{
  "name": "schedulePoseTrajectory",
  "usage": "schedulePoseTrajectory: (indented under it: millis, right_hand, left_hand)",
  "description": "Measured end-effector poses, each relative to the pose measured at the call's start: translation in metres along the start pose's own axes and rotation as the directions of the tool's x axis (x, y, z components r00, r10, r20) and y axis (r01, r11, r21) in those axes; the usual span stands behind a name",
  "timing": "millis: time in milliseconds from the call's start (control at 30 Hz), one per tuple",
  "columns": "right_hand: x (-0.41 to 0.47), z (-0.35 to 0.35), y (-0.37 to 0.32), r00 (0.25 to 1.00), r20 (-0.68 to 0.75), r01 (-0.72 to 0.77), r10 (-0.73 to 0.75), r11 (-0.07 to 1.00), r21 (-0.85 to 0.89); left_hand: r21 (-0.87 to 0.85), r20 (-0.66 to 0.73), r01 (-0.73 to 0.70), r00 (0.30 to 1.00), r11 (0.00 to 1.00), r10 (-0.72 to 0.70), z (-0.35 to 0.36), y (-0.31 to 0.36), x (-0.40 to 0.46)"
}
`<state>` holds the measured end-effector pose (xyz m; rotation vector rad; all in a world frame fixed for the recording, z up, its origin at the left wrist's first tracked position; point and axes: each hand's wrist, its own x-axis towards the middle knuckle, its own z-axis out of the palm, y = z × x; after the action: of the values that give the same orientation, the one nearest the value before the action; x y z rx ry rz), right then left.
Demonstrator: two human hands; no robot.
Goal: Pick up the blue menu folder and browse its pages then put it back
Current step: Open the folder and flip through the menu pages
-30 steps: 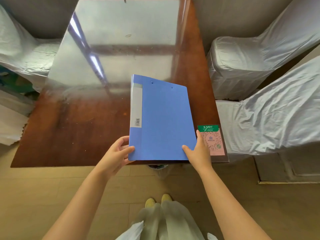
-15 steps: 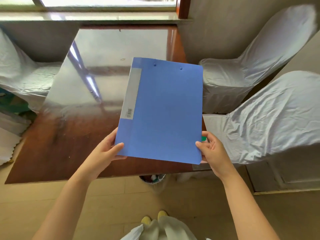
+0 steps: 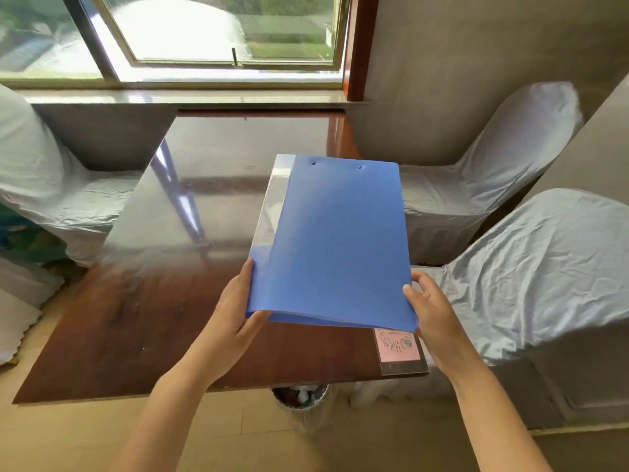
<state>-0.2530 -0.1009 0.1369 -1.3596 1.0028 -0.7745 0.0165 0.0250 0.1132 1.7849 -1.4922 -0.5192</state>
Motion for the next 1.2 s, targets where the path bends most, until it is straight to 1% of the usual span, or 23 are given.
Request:
schedulePoseTrajectory:
  millis: [67, 100, 133, 167, 200, 233, 267, 300, 367, 400, 433, 533, 633, 700, 767, 833, 900, 967, 1100, 1200]
  right_hand:
    - [0.001, 0.003, -0.008, 0.998, -0.034, 0.054, -0.055, 0.998, -0.026]
    - [0.002, 0.001, -0.008, 0.996, -0.057, 0.073, -0.074, 0.997, -0.020]
    - [0.003, -0.001, -0.010, 0.996, -0.066, 0.068, -0.066, 0.997, 0.034]
    - [0.002, -0.002, -0.014, 0.996, -0.073, 0.052, -0.045, 0.993, 0.104]
    - [0.003, -0.004, -0.017, 0.998, -0.055, 0.037, -0.030, 0.991, 0.132]
    - [0.004, -0.005, -0.018, 0.998, -0.047, 0.038, -0.032, 0.990, 0.135]
    - [0.004, -0.006, -0.017, 0.999, -0.034, 0.034, -0.030, 0.989, 0.142]
    - [0.003, -0.006, -0.016, 0.999, -0.025, 0.041, -0.038, 0.988, 0.150]
    - [0.002, -0.003, -0.016, 0.998, -0.028, 0.056, -0.052, 0.983, 0.174]
    - [0.001, -0.002, -0.017, 0.996, -0.029, 0.082, -0.078, 0.982, 0.170]
    - [0.000, -0.001, -0.019, 0.993, -0.031, 0.118, -0.114, 0.981, 0.153]
    - [-0.001, -0.006, -0.026, 0.982, 0.001, 0.188, -0.189, 0.981, 0.043]
    - [-0.001, -0.017, -0.029, 0.979, 0.030, 0.203, -0.203, 0.979, 0.007]
    - [-0.001, -0.022, -0.030, 0.977, 0.025, 0.210, -0.210, 0.978, 0.004]
    - [-0.001, -0.025, -0.030, 0.977, 0.000, 0.211, -0.211, 0.977, 0.001]
    - [0.000, -0.026, -0.030, 0.976, -0.038, 0.216, -0.215, 0.976, 0.010]
    - [0.001, -0.028, -0.028, 0.977, -0.055, 0.205, -0.205, 0.979, -0.002]
    - [0.001, -0.030, -0.028, 0.986, -0.023, 0.165, -0.166, 0.986, -0.028]
    - [-0.001, -0.037, -0.032, 0.993, 0.103, 0.061, -0.056, 0.997, -0.047]
    - [-0.004, -0.037, -0.034, 0.993, 0.101, 0.070, -0.067, 0.997, -0.029]
  left_hand:
    - [-0.038, -0.056, 0.020, 0.998, 0.999, -0.022, 0.000, 0.005, 0.004]
    - [-0.093, -0.074, 0.036, 0.996, 0.995, -0.043, 0.002, 0.009, 0.005]
    - [-0.186, -0.095, 0.052, 0.993, 0.981, -0.071, 0.002, 0.014, 0.006]
    - [-0.321, -0.117, 0.059, 0.988, 0.945, -0.101, 0.002, 0.019, 0.007]
    - [-0.464, -0.137, 0.047, 0.983, 0.884, -0.124, 0.001, 0.023, 0.008]
    - [-0.571, -0.163, 0.026, 0.976, 0.820, -0.145, -0.001, 0.026, 0.010]
    - [-0.631, -0.185, 0.017, 0.967, 0.776, -0.172, -0.004, 0.029, 0.012]
    - [-0.656, -0.192, 0.029, 0.960, 0.754, -0.204, -0.007, 0.031, 0.014]
    - [-0.718, -0.180, 0.070, 0.942, 0.693, -0.282, -0.010, 0.032, 0.019]
    - [-0.761, -0.163, 0.095, 0.930, 0.642, -0.330, -0.010, 0.031, 0.020]
    - [-0.811, -0.111, 0.135, 0.920, 0.569, -0.376, -0.011, 0.029, 0.021]
    - [-0.903, 0.122, 0.289, 0.881, 0.317, -0.457, -0.017, 0.024, 0.019]
    - [-0.909, 0.253, 0.374, 0.843, 0.181, -0.474, -0.021, 0.018, 0.014]
    - [-0.921, 0.289, 0.373, 0.851, 0.116, -0.439, -0.021, 0.017, 0.011]
    - [-0.947, 0.255, 0.307, 0.896, 0.091, -0.365, -0.019, 0.019, 0.008]
    - [-0.972, 0.163, 0.203, 0.945, 0.120, -0.282, -0.021, 0.022, 0.007]
    - [-0.980, 0.093, 0.130, 0.970, 0.154, -0.223, -0.023, 0.024, 0.006]
    - [-0.983, 0.066, 0.102, 0.972, 0.155, -0.225, -0.025, 0.024, 0.005]
    - [-0.979, 0.028, 0.081, 0.963, 0.186, -0.269, -0.020, 0.022, -0.003]
    - [-0.987, 0.055, 0.099, 0.946, 0.123, -0.319, -0.013, 0.018, -0.010]
